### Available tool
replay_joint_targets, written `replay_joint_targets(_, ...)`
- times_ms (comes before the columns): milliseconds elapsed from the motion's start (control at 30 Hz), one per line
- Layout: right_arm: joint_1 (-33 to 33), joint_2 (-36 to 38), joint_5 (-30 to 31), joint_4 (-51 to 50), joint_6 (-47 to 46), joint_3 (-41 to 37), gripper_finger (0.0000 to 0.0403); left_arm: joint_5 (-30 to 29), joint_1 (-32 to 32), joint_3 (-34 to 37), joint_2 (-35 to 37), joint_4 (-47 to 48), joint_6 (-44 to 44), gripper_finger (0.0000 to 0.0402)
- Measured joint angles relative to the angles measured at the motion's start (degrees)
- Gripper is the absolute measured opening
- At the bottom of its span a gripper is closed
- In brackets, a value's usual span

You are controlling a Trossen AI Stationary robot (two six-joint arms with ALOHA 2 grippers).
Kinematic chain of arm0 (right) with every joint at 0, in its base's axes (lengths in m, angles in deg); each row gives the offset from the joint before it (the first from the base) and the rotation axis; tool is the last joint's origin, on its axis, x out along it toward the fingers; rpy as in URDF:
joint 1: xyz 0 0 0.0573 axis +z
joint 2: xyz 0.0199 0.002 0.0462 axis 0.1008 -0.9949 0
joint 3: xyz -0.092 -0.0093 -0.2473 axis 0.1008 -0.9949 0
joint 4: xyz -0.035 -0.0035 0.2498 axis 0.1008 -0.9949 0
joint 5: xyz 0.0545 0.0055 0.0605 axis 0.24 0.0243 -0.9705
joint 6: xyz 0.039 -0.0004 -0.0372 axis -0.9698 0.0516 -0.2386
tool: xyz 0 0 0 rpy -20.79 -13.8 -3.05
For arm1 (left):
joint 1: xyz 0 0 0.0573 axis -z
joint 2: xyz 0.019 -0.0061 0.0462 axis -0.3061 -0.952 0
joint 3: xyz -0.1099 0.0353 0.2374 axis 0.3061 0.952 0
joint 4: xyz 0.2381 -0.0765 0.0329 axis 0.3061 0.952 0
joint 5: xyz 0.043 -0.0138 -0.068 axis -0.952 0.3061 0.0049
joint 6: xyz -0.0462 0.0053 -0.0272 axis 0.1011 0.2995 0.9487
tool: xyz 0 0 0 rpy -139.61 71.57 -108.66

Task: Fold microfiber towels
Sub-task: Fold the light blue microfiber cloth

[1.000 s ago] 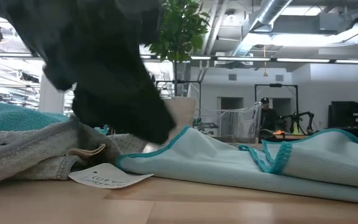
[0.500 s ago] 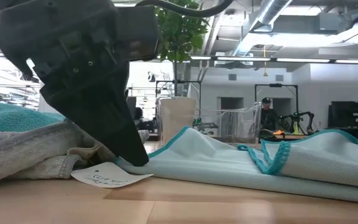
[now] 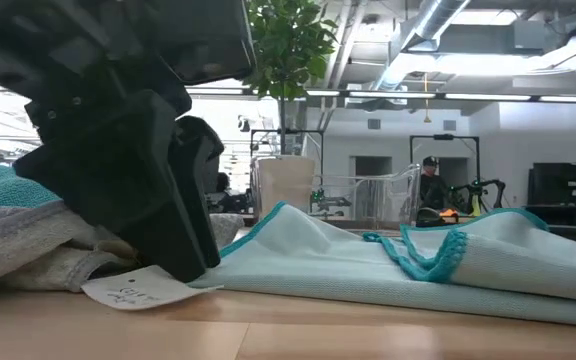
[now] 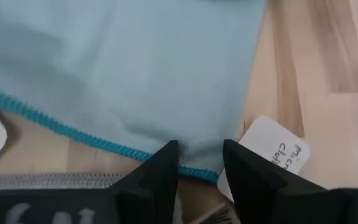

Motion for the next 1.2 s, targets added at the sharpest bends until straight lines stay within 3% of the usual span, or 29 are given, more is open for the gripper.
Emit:
replay_joint_targets(200, -0.03, 0.02, -0.34, -0.28, 0.02, 0.0, 0.0137, 0.67, -1.1, 0.18, -0.11, 1.81, -0.71, 0.0108)
replay_joint_targets(433, 0.12, 3.31, -3.41, -2.79, -0.39, 0.02, 0.0125, 2.75, -3.05, 0.22, -0.09, 1.8, 0.19, 0.001)
replay_joint_targets(733, -0.02, 7.31, 6.46, -1.08, 12.2, 0.09, 0.0115, 4.02, -4.05, -3.98, -0.72, 3.7, -1.65, 0.0003)
replay_joint_targets(933, -3.17, 2.13, 6.16, 6.79, 21.3, 0.04, 0.0095, 4.33, -4.17, -4.71, -0.68, 3.26, 0.58, 0.0004)
replay_joint_targets(1200, -4.91, -3.18, 6.14, 9.99, 19.67, 0.04, 0.007, 5.73, -4.15, -4.71, -0.56, 3.77, 3.64, 0.0004)
